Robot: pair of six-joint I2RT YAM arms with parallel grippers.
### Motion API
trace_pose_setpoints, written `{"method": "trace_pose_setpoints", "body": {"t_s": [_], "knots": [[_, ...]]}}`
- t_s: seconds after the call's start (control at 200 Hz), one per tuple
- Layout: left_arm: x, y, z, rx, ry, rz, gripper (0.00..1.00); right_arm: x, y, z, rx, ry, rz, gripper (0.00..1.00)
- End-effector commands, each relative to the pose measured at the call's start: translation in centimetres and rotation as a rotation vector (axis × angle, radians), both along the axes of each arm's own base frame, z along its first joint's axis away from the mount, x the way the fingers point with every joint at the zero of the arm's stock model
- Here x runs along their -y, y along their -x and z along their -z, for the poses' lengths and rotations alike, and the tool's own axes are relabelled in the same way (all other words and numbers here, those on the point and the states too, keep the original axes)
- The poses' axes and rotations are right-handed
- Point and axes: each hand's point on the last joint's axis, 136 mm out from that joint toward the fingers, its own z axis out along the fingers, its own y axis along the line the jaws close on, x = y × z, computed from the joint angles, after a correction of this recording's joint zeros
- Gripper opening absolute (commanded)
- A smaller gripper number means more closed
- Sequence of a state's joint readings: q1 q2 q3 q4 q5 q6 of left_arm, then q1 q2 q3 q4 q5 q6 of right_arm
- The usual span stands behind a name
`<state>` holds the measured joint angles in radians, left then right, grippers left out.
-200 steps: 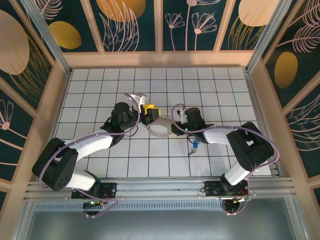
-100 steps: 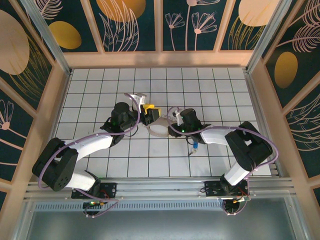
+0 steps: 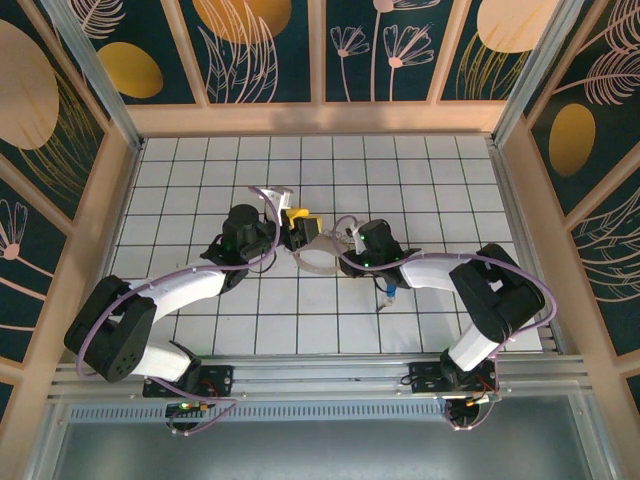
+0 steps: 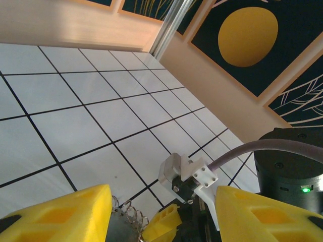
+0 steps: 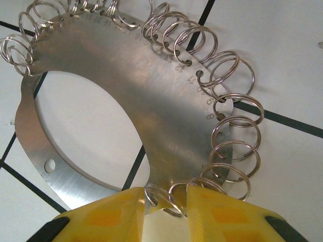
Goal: Put the keys on the keyring
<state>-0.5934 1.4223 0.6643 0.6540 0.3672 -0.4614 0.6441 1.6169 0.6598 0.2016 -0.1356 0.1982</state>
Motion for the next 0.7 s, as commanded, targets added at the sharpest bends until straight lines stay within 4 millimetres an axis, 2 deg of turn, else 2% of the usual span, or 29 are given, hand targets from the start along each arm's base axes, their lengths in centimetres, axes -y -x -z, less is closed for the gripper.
{"method": "trace_pose_setpoints", "body": {"t_s": [0.0,0.14,0.3,0.375,0.45,0.486,0.596,0.696], "knots": [[0.1,-0.3,-2.0,0.045,0.036,0.011,0.57,-0.4,-0.1,-1.1,0.028,0.013,-0.014,0.29],[0.2,-0.3,-2.1,0.049,0.037,0.012,0.57,-0.4,0.1,-0.9,0.029,0.026,-0.016,0.27],[0.2,-0.3,-2.0,0.047,0.037,0.013,0.57,-0.3,0.0,-0.8,0.03,0.031,-0.009,0.21],[0.2,-0.3,-2.1,0.047,0.039,0.013,0.57,-0.3,-0.2,-0.9,0.036,0.031,-0.002,0.14],[0.2,-0.2,-2.0,0.047,0.039,0.014,0.57,-0.3,-0.3,-1.1,0.043,0.027,0.002,0.0],[0.2,-0.2,-2.0,0.048,0.04,0.014,0.57,-0.3,-0.4,-1.2,0.045,0.024,0.003,0.0],[0.1,-0.3,-2.1,0.048,0.044,0.009,0.57,-0.7,-0.6,-2.5,0.066,-0.005,-0.008,0.0],[-0.1,-0.5,-2.4,0.053,0.051,-0.011,0.57,-1.5,-0.9,-5.2,0.123,-0.057,-0.042,0.0]]}}
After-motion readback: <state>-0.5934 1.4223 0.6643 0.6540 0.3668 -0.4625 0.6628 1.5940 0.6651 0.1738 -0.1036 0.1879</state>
